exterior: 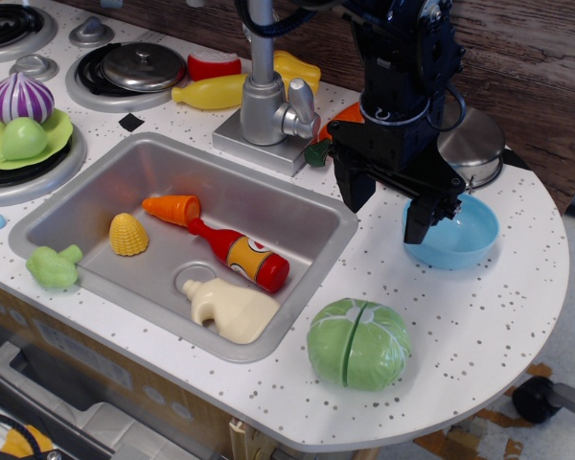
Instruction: Put broccoli in bowl
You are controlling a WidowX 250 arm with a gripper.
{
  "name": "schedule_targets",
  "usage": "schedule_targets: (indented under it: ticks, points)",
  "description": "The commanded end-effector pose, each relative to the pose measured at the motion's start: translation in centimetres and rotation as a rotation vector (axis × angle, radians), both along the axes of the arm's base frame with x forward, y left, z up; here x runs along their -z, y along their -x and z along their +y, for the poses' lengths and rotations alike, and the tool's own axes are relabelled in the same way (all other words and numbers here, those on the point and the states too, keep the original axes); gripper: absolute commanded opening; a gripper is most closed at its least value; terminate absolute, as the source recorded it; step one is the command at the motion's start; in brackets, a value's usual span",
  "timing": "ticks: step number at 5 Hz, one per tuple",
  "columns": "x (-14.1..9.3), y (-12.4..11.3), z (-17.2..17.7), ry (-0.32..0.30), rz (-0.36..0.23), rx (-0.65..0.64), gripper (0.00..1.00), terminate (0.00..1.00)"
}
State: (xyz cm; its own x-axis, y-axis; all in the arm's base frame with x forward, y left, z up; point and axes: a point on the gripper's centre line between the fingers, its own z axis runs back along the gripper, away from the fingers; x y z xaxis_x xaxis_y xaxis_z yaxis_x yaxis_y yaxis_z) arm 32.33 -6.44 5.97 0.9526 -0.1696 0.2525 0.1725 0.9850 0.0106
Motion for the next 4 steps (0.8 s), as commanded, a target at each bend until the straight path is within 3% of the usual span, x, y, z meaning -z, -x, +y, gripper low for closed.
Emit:
schedule_targets:
  ticks: [1, 2, 3, 4]
  points:
    - [0.0, 0.0, 0.0, 0.0, 0.0, 0.0, 1.0, 0.0]
    - [-1.7, 1.2, 2.2, -0.123, 0.047, -0.047, 1.0, 0.0]
    - [-3.1, 2.4, 4.8, -0.199, 0.103, -0.083, 1.0, 0.0]
    - [-3.7, 4.1, 9.5, -0.204, 0.126, -0.079, 1.0, 0.0]
